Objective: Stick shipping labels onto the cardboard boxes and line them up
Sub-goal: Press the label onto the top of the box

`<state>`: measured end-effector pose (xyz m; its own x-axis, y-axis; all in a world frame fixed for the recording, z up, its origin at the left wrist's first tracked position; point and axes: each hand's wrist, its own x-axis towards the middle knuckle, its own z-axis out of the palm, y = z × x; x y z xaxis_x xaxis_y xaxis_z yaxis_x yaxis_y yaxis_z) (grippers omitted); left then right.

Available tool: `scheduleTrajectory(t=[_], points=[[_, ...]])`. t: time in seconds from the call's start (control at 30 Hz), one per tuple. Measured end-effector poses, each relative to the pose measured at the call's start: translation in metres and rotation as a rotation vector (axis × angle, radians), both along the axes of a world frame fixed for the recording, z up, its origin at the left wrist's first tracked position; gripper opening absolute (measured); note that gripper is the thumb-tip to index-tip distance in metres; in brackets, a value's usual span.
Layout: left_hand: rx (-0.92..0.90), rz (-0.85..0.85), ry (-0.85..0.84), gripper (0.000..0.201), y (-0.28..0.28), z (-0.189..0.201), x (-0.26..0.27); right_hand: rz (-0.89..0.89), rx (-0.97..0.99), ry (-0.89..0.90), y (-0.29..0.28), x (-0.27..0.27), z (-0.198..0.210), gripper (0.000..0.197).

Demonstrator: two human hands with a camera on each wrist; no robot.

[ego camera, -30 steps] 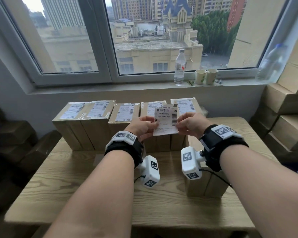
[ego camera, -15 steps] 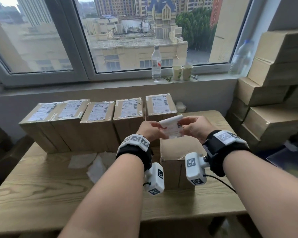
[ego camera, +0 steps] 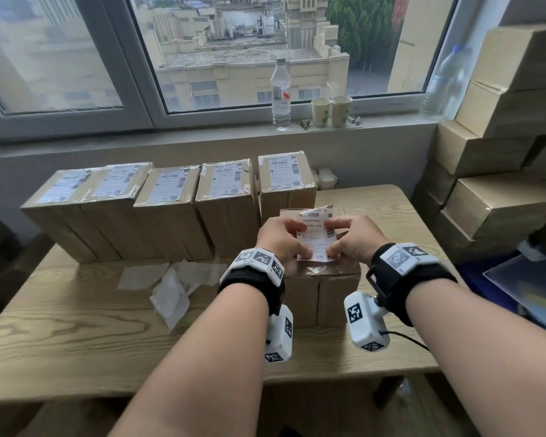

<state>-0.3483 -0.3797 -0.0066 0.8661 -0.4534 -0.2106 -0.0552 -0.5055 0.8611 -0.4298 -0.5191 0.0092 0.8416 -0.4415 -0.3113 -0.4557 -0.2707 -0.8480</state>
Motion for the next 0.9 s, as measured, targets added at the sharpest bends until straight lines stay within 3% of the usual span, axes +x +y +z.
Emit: scheduleTrajectory(t=[0.5, 0.63, 0.8, 0.9], points=[[0.211, -0.098, -0.196, 0.069, -0.003, -0.003, -0.006, 0.078, -0.138, 0.009, 0.0, -0.007, -0.004, 0.084], [0.315, -0.121, -0.224, 0.066, -0.002, -0.003, -0.005, 0.129, -0.263, 0.027, -0.001, -0.005, -0.007, 0.088], [0.413, -0.127, -0.241, 0.067, 0.0, -0.002, 0.0, 0.171, -0.502, 0.09, -0.004, -0.004, -0.003, 0.077], [0.411, -0.117, -0.273, 0.061, -0.002, 0.002, 0.002, 0.18, -0.551, 0.081, -0.011, -0.004, 0.0, 0.063]])
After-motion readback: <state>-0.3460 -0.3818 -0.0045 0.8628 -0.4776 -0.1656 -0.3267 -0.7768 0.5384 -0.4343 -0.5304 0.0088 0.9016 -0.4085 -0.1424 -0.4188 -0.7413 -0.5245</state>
